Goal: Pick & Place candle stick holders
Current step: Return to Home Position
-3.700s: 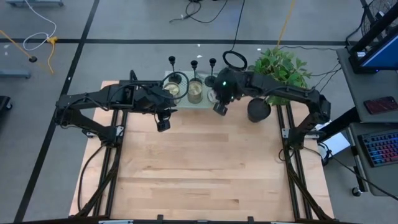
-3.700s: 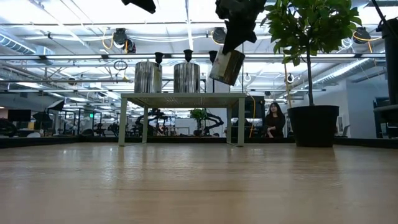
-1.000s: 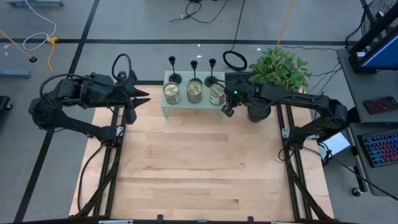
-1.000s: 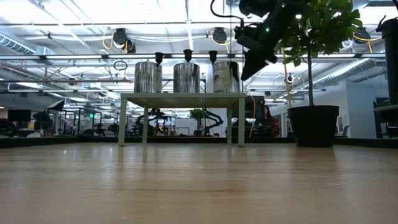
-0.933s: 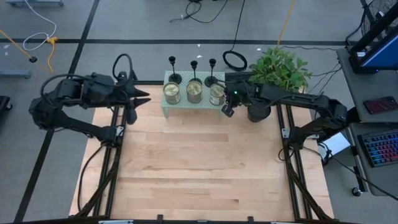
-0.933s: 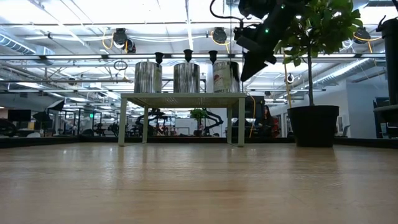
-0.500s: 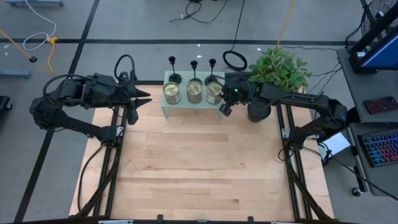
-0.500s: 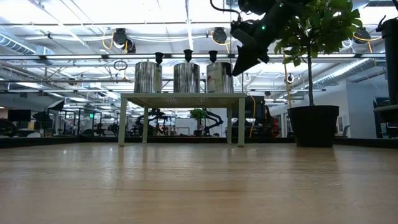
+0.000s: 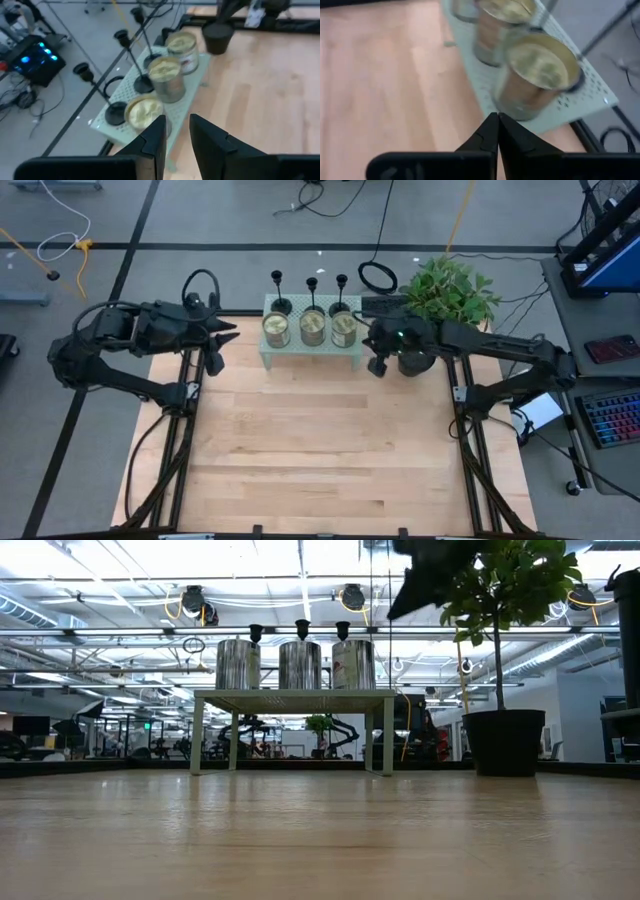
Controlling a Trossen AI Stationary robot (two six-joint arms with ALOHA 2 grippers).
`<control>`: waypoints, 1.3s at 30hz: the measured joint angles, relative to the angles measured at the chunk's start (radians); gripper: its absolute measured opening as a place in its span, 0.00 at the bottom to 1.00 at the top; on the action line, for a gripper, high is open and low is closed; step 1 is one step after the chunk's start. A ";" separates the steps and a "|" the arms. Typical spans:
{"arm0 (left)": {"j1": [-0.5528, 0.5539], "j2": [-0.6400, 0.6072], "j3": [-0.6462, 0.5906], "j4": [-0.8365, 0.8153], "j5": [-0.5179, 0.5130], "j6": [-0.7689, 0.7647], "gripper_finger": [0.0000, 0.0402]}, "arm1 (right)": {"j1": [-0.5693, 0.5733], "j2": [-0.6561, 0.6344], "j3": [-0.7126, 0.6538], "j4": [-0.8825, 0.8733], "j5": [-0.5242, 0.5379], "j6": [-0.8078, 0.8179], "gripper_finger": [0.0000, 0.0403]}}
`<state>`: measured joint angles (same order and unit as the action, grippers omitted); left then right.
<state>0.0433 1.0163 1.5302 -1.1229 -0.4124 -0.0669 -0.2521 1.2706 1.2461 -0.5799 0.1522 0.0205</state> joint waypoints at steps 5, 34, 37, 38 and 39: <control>0.000 -0.069 -0.158 0.037 -0.012 -0.027 0.23 | 0.100 -0.081 0.000 -0.052 -0.001 -0.019 0.00; -0.131 -0.744 -1.371 1.132 0.158 0.205 0.23 | 0.206 -0.895 -0.960 0.664 -0.320 -0.031 0.00; -0.131 -0.746 -1.467 1.304 0.203 0.283 0.23 | 0.205 -0.923 -1.031 0.715 -0.383 -0.070 0.00; -0.131 -0.745 -1.493 1.345 0.202 0.303 0.23 | 0.205 -0.931 -1.049 0.722 -0.404 -0.080 0.00; -0.130 -0.745 -1.514 1.373 0.192 0.319 0.23 | 0.205 -0.941 -1.063 0.725 -0.425 -0.085 0.00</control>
<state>-0.0869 0.2710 0.0164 0.2499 -0.2206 0.2525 -0.0467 0.3292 0.1827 0.1453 -0.2728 -0.0645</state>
